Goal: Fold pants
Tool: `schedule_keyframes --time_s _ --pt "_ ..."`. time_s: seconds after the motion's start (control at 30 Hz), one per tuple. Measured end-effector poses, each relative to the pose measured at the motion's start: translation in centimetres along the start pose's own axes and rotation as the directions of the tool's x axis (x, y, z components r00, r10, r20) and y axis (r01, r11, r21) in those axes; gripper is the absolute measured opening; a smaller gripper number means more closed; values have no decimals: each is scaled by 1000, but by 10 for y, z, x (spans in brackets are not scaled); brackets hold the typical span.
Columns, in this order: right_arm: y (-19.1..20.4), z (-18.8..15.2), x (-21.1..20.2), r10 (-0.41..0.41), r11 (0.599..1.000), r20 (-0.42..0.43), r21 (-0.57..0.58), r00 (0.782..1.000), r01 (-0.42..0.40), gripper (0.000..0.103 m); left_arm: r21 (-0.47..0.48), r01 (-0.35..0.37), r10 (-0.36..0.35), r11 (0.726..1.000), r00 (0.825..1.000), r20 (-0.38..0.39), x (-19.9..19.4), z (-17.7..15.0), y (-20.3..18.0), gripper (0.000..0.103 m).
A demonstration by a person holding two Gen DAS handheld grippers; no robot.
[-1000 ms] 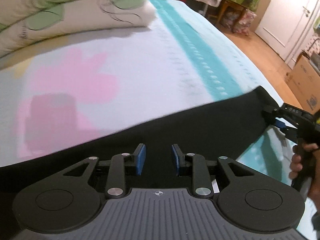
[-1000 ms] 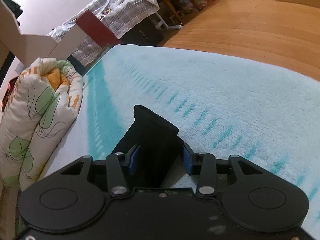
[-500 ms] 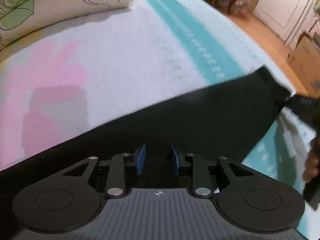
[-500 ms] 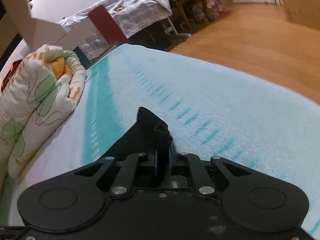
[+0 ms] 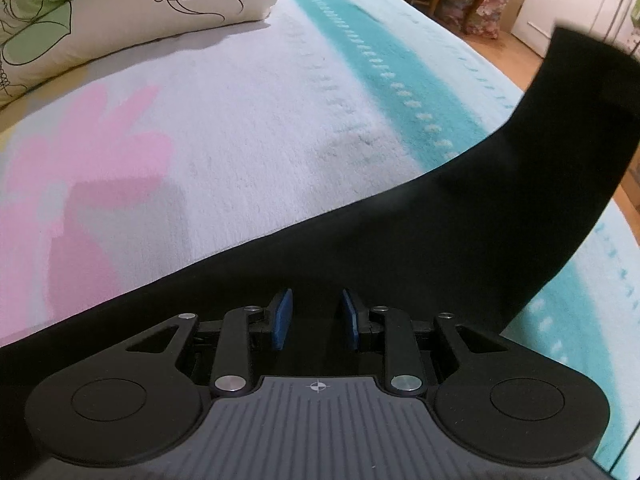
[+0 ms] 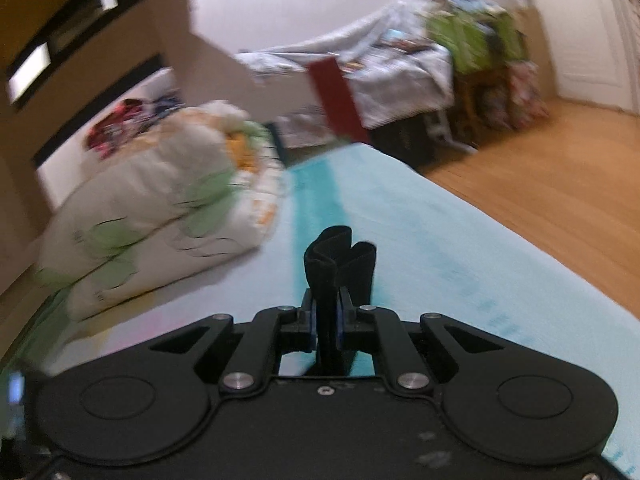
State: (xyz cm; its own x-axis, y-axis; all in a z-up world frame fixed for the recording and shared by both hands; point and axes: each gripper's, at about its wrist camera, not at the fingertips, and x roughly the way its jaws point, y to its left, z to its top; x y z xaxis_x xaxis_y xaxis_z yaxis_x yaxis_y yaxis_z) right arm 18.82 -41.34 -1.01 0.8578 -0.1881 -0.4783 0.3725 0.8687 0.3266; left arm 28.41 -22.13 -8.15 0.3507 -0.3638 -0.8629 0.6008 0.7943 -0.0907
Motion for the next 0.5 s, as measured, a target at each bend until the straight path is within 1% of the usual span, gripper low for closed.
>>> schedule_keyframes --time_s 0.07,0.13,0.23,0.37,0.43,0.5 --pt "28 0 -7 42 997 0 -59 999 -42 9 -38 23 -23 999 1000 8 -8 -1 11 26" --pt "53 -4 -13 79 990 -13 -118 997 -80 9 -90 12 -8 996 999 36 -24 -6 29 26" --pt "92 -22 -15 124 967 -41 -220 991 -130 9 -158 0 14 987 996 83 -51 -16 66 26" --pt "132 -69 -9 156 924 -129 -330 979 -191 9 -265 -12 36 964 996 85 -75 -32 122 26" --pt "147 -95 -6 150 892 -170 -401 974 -208 9 -289 -30 55 957 996 76 -82 -39 142 26" --pt "160 -123 -2 143 854 -221 -465 965 -234 9 -292 -50 74 955 995 71 -89 -46 156 26"
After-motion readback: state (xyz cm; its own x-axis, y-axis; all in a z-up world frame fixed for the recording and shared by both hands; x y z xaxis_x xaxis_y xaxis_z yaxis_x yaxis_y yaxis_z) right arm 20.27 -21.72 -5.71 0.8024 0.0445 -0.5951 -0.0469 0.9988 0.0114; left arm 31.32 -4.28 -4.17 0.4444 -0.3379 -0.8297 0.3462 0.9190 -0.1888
